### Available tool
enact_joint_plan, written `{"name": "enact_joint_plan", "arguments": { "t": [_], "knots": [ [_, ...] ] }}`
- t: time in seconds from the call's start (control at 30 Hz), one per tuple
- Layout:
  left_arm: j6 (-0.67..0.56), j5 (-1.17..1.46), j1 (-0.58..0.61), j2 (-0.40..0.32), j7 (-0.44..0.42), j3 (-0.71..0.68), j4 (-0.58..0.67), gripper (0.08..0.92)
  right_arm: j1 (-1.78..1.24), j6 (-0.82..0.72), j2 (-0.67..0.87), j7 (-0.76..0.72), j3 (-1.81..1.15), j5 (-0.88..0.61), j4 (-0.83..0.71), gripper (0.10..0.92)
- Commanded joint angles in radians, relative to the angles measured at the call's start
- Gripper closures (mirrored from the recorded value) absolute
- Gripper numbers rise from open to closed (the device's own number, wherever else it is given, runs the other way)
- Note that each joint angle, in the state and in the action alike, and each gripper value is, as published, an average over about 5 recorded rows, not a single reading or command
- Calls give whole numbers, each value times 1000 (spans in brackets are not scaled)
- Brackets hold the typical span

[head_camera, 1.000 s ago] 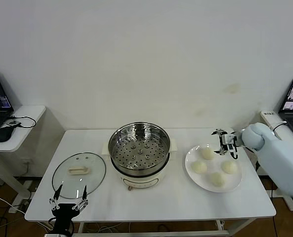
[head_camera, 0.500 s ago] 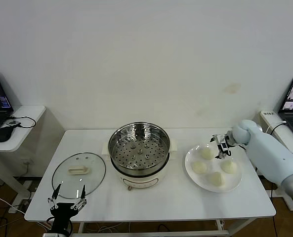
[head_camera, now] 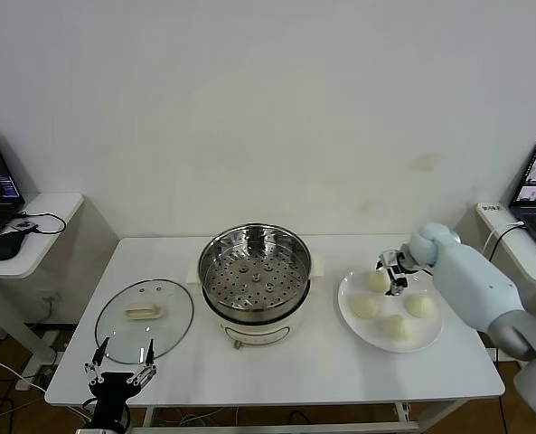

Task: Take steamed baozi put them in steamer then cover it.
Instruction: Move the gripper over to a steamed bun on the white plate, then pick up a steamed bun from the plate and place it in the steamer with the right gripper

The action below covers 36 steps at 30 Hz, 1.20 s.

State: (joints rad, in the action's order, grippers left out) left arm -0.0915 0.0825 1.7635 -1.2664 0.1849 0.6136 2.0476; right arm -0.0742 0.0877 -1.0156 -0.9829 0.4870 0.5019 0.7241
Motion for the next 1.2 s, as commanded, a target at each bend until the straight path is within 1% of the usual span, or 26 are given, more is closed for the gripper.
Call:
{"name": "enact_joint_plan", "arguments": {
  "t": [0.03,0.2,0.33,0.53,0.87,1.07,1.2],
  "knots": [
    [-3,0,2,0,1,1,2,177,6,0,-19,-6,1,14,-30,317],
    [-4,0,4,-2,1,0,4,177,9,-4,-15,-12,0,13,-33,334],
    [-4,-1,5,-3,1,-1,7,177,14,-6,-5,-16,2,4,-23,367],
    [-4,-2,3,-3,2,-3,7,177,22,-16,27,-26,23,-43,26,389],
    [-8,-1,6,-1,4,-3,13,177,99,-54,142,-50,114,-195,211,435],
    [-8,1,4,7,3,0,18,177,231,-91,217,-72,217,-329,387,446],
    [-8,3,2,11,2,-2,22,177,343,-117,236,-81,297,-423,469,444]
  ]
}}
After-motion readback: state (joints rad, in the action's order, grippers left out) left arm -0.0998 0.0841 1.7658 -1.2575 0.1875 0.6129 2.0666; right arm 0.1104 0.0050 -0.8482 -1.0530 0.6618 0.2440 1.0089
